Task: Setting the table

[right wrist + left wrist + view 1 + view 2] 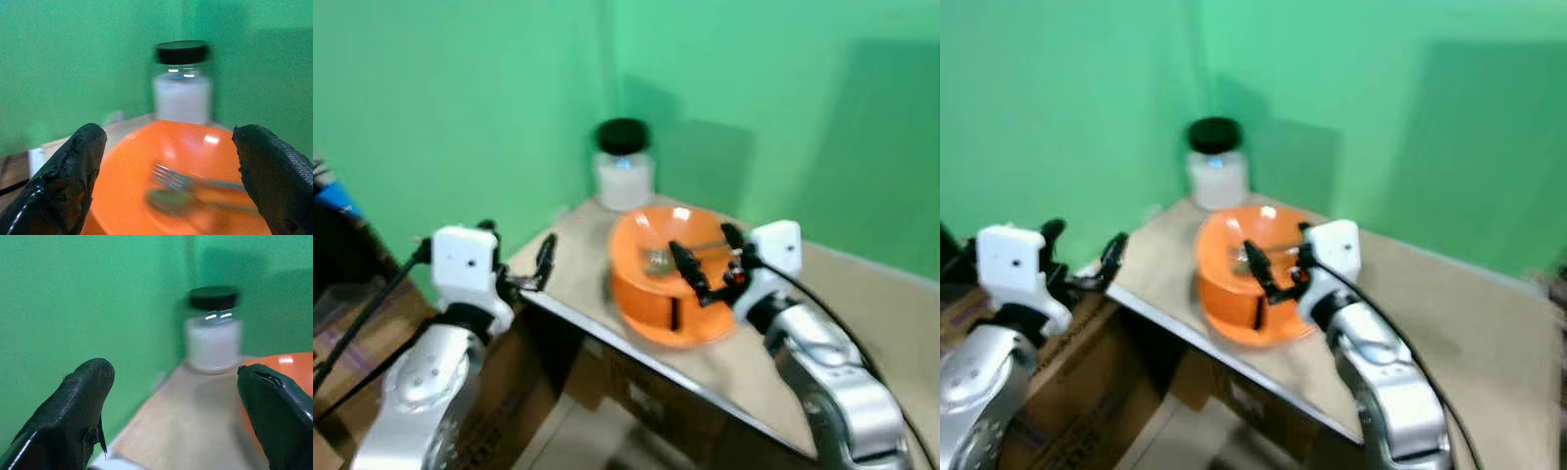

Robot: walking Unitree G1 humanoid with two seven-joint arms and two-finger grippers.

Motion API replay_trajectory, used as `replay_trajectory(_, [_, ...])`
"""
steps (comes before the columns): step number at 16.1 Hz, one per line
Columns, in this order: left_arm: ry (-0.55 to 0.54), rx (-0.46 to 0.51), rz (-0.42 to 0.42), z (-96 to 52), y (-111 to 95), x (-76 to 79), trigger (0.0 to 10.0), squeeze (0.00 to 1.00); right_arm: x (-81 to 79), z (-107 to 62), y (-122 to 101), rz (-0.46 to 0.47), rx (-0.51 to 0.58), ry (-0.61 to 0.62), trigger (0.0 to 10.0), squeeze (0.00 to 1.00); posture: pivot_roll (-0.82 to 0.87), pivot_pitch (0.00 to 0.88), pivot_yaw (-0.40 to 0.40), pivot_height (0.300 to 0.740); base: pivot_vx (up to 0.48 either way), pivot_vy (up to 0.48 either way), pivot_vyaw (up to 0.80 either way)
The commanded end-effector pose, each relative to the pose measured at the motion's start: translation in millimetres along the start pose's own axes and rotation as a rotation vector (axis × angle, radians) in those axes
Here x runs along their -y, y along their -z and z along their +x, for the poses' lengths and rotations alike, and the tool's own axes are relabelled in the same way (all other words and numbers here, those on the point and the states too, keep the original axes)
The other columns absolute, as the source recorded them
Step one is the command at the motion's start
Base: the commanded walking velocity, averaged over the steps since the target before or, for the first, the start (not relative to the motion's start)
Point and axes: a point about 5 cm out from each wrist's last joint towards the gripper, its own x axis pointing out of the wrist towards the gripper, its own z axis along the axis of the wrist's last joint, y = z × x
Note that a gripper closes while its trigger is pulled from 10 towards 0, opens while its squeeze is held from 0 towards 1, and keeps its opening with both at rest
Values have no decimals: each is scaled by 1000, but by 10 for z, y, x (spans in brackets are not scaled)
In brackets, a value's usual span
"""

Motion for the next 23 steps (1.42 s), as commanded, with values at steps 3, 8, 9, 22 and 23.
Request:
replay_trajectory(3, [9, 5, 3, 12, -20, 12, 10000, 0, 10, 3, -34, -9, 7, -6, 10000, 0, 11, 11, 54, 740, 341, 0, 0])
replay_trajectory(8, [96, -14, 11, -6, 12, 27, 10000, 0, 77, 61, -95, -57, -8, -99, 10000, 1000, 2, 0, 53, 740, 120, 0, 0])
replay_trajectory(9, [105, -12, 17, -3, 15, 27, 10000, 0, 102, 75, -96, -85, -29, -131, 10000, 1000, 0, 0, 51, 740, 0, 0, 0])
replay_trajectory(22, [564, -156, 128, -113, 207, 62, 10000, 0, 541, 587, -243, -446, -424, -453, 10000, 0, -75, 0, 73, 740, 0, 0, 0])
replay_trajectory(23, [592, -181, 179, -125, 227, 17, 10000, 0, 610, 649, -279, -464, -453, -438, 10000, 0, -76, 0, 71, 740, 0, 0, 0])
